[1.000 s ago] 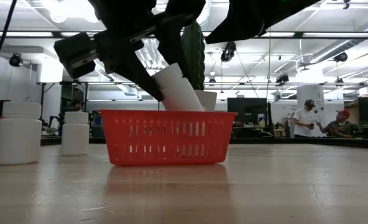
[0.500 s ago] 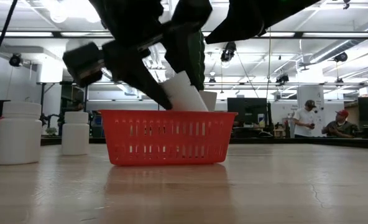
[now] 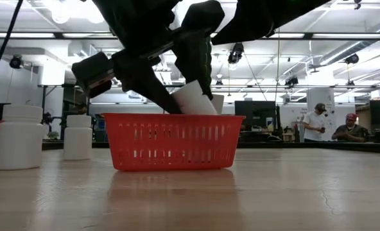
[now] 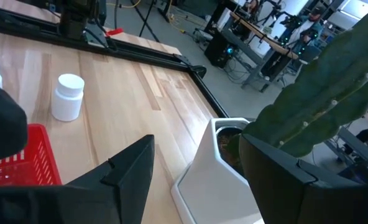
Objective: Pick and place pill bottles into a basket
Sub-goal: Put the white pill bottle into the red bin
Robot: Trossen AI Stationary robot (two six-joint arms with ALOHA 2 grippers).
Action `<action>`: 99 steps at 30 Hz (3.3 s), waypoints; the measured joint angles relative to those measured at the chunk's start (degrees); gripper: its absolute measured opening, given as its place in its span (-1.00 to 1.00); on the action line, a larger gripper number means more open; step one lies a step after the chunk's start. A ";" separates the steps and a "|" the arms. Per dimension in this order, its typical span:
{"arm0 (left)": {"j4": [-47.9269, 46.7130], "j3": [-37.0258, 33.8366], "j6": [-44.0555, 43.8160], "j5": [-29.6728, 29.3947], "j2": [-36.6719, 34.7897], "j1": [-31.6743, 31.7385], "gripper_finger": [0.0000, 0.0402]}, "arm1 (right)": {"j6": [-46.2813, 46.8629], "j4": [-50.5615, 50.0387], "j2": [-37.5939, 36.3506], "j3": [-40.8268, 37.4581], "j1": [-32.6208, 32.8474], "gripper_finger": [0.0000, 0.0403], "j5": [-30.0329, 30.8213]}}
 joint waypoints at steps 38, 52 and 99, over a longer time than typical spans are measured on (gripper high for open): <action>1.84 -0.76 -0.17 -1.51 0.02 0.02 0.04 | 0.00 0.00 0.00 0.00 0.00 0.12 -0.15; 3.18 -1.20 0.83 -2.32 0.02 0.02 0.05 | 0.00 -0.02 0.00 0.00 0.00 0.12 -0.15; 7.08 -1.75 0.00 -5.03 0.02 0.02 0.05 | 0.02 -0.05 0.00 0.00 -0.02 0.12 -0.15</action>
